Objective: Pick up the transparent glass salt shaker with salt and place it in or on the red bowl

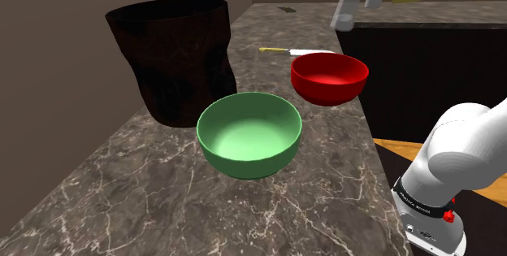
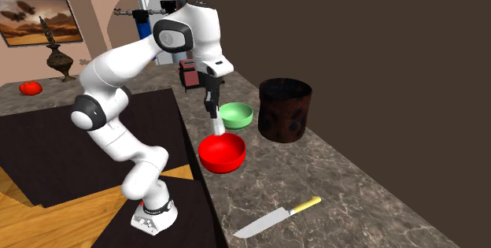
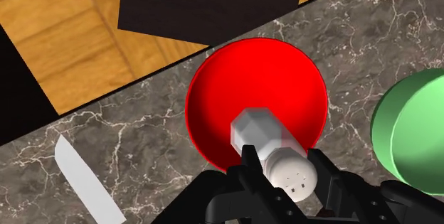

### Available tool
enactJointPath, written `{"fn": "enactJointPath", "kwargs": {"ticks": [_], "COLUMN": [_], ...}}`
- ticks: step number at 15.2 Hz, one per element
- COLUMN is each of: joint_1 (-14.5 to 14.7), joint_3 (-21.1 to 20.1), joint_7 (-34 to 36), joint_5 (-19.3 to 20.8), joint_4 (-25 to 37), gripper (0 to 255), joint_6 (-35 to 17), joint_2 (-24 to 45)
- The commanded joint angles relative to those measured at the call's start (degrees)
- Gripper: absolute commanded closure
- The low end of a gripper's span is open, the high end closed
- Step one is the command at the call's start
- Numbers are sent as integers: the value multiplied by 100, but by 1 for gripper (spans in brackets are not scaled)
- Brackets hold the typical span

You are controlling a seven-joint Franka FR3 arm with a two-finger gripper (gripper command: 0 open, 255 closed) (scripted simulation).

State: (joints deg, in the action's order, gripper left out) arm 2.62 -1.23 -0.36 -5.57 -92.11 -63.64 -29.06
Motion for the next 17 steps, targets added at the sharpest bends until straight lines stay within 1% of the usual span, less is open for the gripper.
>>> {"fn": "enactJointPath", "kwargs": {"ticks": [1, 17], "joint_1": [-3, -16], "joint_3": [8, -21], "joint_7": [-30, -141], "joint_5": [8, 15], "joint_4": [-255, -2288], "gripper": [255, 255], "joint_6": [-143, -1358], "joint_2": [-110, -924]}}
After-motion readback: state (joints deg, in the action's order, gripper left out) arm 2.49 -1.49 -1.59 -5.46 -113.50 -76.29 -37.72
